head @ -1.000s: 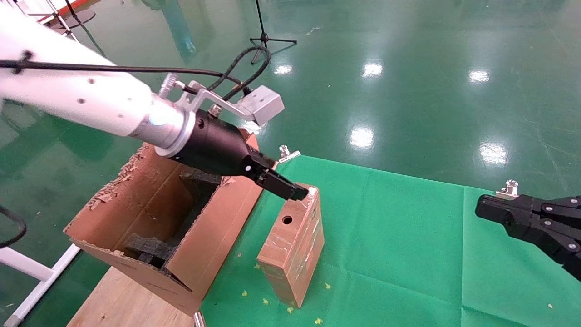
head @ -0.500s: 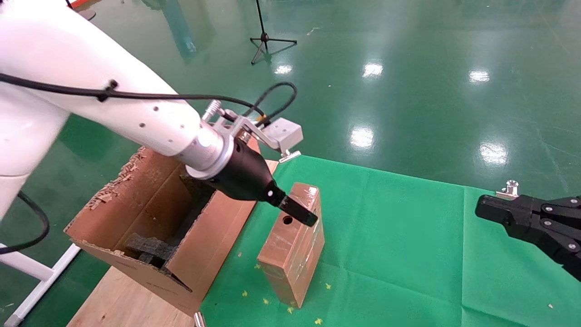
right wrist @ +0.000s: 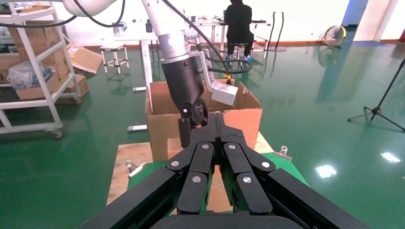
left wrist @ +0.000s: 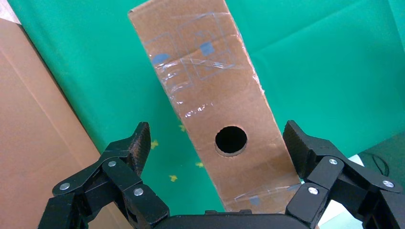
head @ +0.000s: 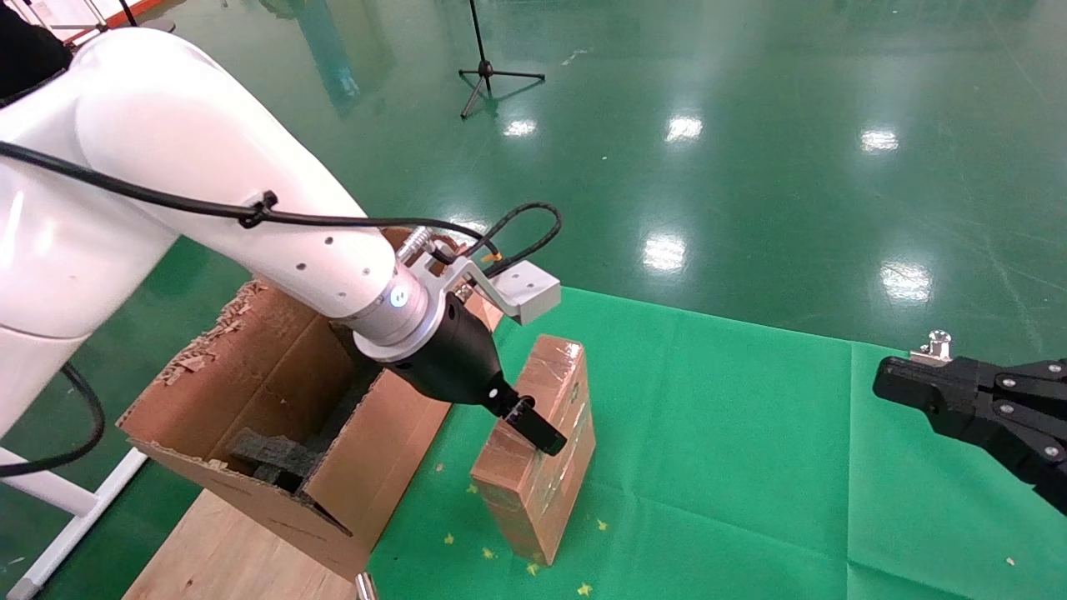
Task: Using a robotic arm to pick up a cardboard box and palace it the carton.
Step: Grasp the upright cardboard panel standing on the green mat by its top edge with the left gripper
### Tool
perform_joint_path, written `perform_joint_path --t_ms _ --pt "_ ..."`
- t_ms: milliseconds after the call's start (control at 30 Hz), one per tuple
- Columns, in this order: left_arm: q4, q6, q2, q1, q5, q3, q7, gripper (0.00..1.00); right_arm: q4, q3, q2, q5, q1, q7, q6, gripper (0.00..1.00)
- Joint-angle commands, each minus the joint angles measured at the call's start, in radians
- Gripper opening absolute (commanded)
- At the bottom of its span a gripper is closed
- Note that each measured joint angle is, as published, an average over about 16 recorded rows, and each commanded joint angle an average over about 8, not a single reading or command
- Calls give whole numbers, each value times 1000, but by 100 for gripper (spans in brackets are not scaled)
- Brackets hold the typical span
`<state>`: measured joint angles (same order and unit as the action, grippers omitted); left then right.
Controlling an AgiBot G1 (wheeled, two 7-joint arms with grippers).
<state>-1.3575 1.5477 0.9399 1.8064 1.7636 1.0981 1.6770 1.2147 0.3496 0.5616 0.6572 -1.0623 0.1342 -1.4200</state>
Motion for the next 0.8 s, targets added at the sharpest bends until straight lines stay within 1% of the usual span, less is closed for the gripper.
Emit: perform_joint_path --t_ms 33,67,100,200,233,800 --pt "0 3 4 7 5 16 -5 69 0 0 0 0 0 0 0 86" --pt "0 4 4 8 7 17 -5 56 0 0 0 0 0 0 0 98" --pt "0 4 4 8 7 16 -5 44 0 0 0 0 0 0 0 100" --pt "0 4 3 6 6 12 -4 6 0 0 0 0 0 0 0 100" --pt "0 4 2 5 6 10 -3 0 0 0 0 0 0 0 0 100" --pt "-1 -2 -2 -3 0 -6 1 0 0 0 0 0 0 0 0 100"
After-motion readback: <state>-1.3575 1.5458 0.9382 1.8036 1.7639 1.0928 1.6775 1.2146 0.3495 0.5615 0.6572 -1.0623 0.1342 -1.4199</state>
